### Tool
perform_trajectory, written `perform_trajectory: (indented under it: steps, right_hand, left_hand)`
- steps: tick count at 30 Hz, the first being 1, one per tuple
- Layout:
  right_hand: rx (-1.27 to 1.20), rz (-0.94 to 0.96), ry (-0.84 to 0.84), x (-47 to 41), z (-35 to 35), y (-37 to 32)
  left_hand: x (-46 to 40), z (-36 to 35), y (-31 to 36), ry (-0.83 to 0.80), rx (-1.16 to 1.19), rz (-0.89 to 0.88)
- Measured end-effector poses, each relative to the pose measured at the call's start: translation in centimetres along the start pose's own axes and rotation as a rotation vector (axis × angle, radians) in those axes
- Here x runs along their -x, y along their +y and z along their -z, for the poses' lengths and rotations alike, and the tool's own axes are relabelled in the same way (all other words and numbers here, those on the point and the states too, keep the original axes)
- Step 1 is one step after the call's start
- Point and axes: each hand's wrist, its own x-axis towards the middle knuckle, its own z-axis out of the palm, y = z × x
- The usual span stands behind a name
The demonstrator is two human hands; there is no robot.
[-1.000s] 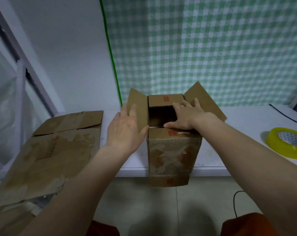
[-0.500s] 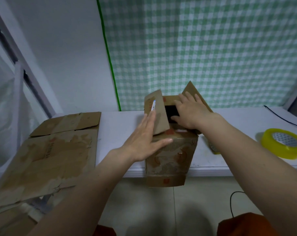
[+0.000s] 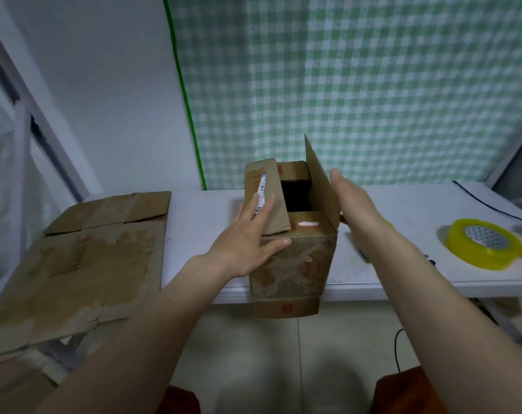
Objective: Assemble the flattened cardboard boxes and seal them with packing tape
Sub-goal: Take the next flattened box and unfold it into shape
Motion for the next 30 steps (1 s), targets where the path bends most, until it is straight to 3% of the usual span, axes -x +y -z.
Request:
perform_trajectory:
  steps: [4, 9, 16, 22, 27, 30]
  right_hand:
    - [0.045, -0.013, -0.128, 0.8, -1.3, 1.3]
    - [0.218, 0.079, -0.148, 1.0, -1.8, 1.7]
    - [0.239, 0.08, -0.16, 0.9, -1.2, 2.3]
    - [0.121, 0.098, -0.076, -1.2, -0.5, 1.1]
    - [0.133, 0.133, -0.053, -3.3, -1.7, 0.5]
    - [0.117, 0.143, -0.066, -4.2, -2.5, 0.6]
  left_hand:
    - [0.3, 0.0, 0.1, 0.062, 0.158, 0.032]
    - [0.7, 0.1, 1.1, 0.009, 0.106, 0.152]
    - [1.4, 0.7, 1.4, -0.022, 0.036, 0.184]
    - [4.0, 0.0, 3.2, -0.049, -0.178, 0.03]
    - [2.9, 1.9, 2.9, 0.211, -0.459, -0.235]
    - [1.0, 2.1, 1.1, 0.024, -0.478, -0.164]
